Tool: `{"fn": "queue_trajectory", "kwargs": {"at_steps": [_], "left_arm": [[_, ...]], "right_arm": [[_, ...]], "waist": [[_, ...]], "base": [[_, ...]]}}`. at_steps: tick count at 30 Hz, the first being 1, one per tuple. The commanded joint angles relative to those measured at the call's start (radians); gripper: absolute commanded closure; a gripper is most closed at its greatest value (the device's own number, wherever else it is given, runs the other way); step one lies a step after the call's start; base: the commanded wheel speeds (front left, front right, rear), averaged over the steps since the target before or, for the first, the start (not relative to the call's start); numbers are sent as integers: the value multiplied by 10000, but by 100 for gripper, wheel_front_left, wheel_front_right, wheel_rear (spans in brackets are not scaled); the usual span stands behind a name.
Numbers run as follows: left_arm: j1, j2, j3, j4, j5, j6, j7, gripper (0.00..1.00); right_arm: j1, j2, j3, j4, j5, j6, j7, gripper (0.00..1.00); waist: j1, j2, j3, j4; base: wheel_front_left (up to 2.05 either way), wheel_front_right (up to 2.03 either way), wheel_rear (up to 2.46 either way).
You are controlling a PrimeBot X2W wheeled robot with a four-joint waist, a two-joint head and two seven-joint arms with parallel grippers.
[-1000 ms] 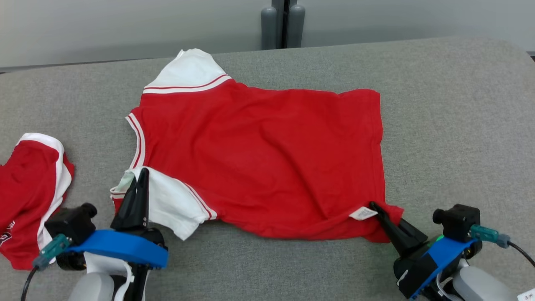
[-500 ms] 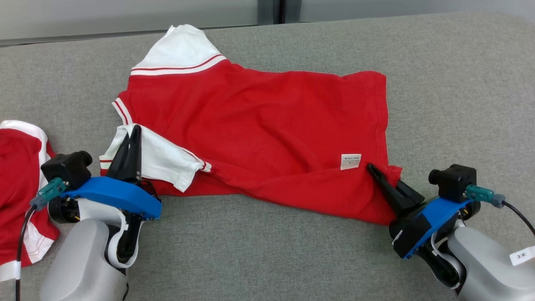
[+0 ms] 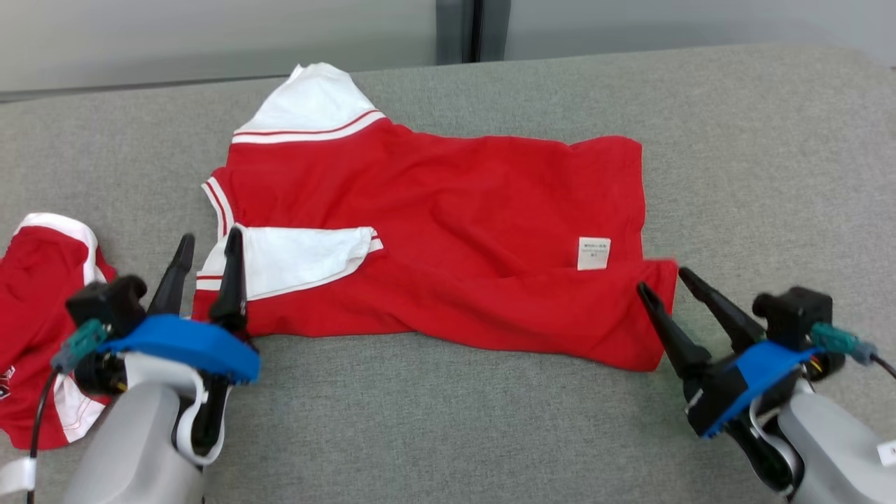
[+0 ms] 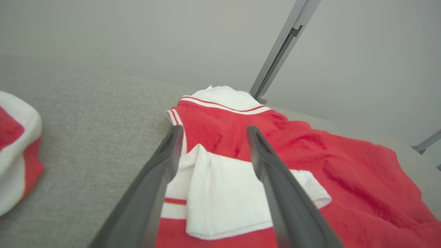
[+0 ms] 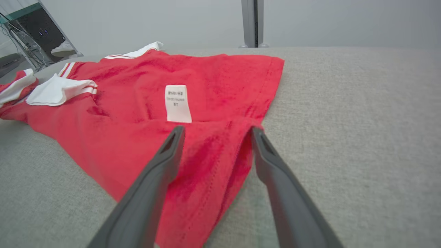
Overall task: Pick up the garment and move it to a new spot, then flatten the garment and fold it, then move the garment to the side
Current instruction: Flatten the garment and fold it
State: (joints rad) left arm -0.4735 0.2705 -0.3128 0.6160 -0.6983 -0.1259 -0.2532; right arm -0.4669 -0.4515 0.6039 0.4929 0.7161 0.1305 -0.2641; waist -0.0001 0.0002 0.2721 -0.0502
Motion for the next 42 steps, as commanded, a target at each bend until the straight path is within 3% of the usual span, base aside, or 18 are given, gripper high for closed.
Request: {"fn": "queue_trajectory", "kwargs": {"at_steps": [1, 13, 33, 34, 35, 36, 37, 38, 39, 40, 42], "left_arm": [[254, 112, 49, 72, -18, -77, -69, 0], [1778, 205, 493, -145, 851, 141, -128, 0], [1097, 8, 209, 1593, 1079, 20, -95, 0], [1048, 20, 163, 1706, 1091, 8, -95, 0], [996, 14, 96, 1819, 1100, 5, -93, 0], [950, -12, 45, 1928, 1070, -10, -90, 0], [904, -42, -28, 2050, 1032, -24, -74, 5], [854, -53, -101, 2158, 1028, -36, -70, 57], [808, -65, -150, 2255, 1015, -45, -68, 84], [767, -84, -199, 2342, 980, -54, -64, 100], [718, -107, -279, 2457, 925, -66, -68, 100]], "right_arm": [[335, -124, -155, -58, -165, 5, -1, 0], [1710, 171, -748, -232, -526, 3, -1, 0], [753, 1552, 74, 1671, -121, 5, 12, 0], [710, 1590, 133, 1766, -85, 3, 16, 3], [654, 1611, 166, 1860, -75, 3, 22, 29], [615, 1641, 205, 1957, -20, 5, 24, 62], [573, 1663, 233, 2024, 9, 5, 26, 100], [526, 1681, 232, 2065, 43, 5, 27, 100], [485, 1687, 222, 2105, 69, 5, 26, 100], [403, 1685, 125, 2104, 76, 5, 23, 100], [317, 1661, -107, 2037, 80, 3, 10, 100]], "waist": [[1, -2, -105, -31], [1, -2, -418, -70], [1, -2, -87, -120], [1, -2, -64, -103], [1, -2, -46, -84], [1, -2, -34, -67], [1, -2, -22, -51], [1, -2, -13, -38], [1, -2, -9, -30], [1, -2, -9, -28], [1, -2, -47, -40]], "base": [[0, 0, 0], [0, 0, 0], [0, 0, 0], [0, 0, 0], [0, 0, 0], [0, 0, 0], [0, 0, 0], [0, 0, 0], [0, 0, 0], [0, 0, 0], [0, 0, 0]]}}
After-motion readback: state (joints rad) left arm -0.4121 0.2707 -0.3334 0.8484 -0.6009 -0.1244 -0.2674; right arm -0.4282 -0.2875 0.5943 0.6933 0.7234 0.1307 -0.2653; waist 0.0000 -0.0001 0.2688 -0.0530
